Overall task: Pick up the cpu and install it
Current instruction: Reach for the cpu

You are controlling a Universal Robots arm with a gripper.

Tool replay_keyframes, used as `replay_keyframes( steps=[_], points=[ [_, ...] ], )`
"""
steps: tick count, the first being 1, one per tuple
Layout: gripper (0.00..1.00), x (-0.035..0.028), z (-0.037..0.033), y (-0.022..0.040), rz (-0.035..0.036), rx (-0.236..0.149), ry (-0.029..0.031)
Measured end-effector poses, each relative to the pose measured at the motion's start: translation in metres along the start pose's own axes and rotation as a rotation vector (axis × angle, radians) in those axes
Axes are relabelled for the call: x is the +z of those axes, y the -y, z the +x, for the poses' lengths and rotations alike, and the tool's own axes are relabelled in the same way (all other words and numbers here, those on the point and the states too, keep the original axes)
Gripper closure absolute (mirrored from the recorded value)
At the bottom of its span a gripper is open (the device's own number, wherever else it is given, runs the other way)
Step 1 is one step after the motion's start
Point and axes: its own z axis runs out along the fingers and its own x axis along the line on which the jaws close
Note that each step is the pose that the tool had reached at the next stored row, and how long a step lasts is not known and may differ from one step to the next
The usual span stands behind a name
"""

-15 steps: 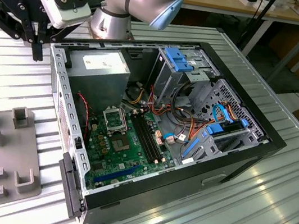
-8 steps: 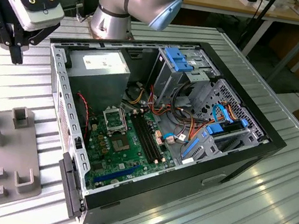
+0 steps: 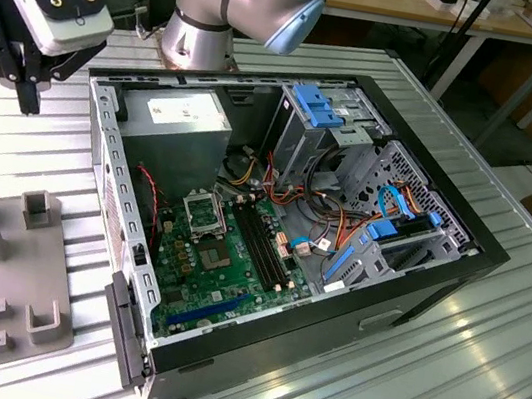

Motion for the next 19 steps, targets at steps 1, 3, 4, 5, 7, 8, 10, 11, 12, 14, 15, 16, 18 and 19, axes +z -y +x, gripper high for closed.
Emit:
replay_keyframes(
  steps=[1, 3, 4, 5, 7, 8, 10, 11, 12, 14, 15, 16, 18, 19],
  points=[
    [0.89, -0.0001, 0.0003, 0.0007, 0.0001, 0.000, -0.0001],
    [0.89, -0.0001, 0.0021, 0.0037, 0.0000, 0.000, 0.0000],
    [0.89, -0.0002, 0.0033, 0.0057, 0.0000, 0.000, 0.0000],
    [0.89, -0.0003, 0.0045, 0.0077, 0.0000, 0.000, 0.0000],
    [0.89, -0.0004, 0.0092, 0.0136, 0.0000, 0.000, 0.0000],
    [0.89, -0.0004, 0.0107, 0.0152, 0.0000, 0.000, 0.0000],
    [0.89, -0.0006, 0.0152, 0.0198, 0.0001, 0.000, 0.0000],
    [0.89, -0.0006, 0.0174, 0.0220, 0.0000, 0.000, 0.0000],
    [0.89, -0.0005, 0.0192, 0.0233, 0.0000, 0.000, 0.0001],
    [0.89, -0.0005, 0.0229, 0.0250, 0.0000, 0.000, 0.0000],
    [0.89, -0.0005, 0.0247, 0.0256, 0.0000, 0.000, 0.0000],
    [0.89, -0.0005, 0.0266, 0.0263, 0.0001, 0.000, 0.0000],
    [0.89, -0.0002, 0.0318, 0.0278, 0.0000, 0.000, 0.0000],
    [0.89, -0.0001, 0.0346, 0.0285, -0.0001, 0.000, 0.0000]
  ],
)
